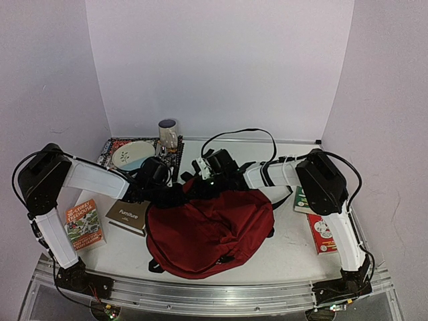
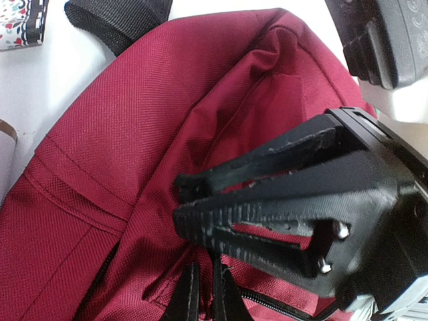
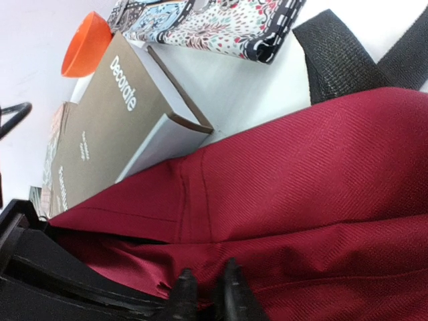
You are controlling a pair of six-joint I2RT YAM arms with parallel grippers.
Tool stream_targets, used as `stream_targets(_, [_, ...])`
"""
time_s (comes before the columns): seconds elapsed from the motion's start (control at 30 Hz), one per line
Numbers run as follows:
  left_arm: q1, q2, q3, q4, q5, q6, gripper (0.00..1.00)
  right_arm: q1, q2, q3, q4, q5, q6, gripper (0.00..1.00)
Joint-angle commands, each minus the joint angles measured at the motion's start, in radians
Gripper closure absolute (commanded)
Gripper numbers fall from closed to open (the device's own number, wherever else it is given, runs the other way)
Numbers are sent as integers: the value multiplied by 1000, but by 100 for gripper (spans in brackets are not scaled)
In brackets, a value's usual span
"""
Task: Pack the student bag
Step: Grab the lower front pocket of the student bag.
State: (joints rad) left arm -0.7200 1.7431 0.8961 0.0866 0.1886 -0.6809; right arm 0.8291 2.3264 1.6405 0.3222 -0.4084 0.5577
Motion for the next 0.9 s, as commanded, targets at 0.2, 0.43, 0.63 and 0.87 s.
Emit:
stream_targets(0.2, [1, -121, -14, 2, -111, 60, 72, 4, -97, -43, 29, -8, -41, 100])
stream_targets(0.43, [44, -165, 54, -173, -260, 123, 50, 5, -213, -121, 41, 6, -88, 100])
stream_targets(0.63, [54, -111, 143, -245, -239, 162, 39, 9, -259, -153, 68, -13, -109, 100])
stream_targets(0.87, [54, -66, 251, -282, -48, 172, 42, 28, -286, -174, 89, -6, -175, 100])
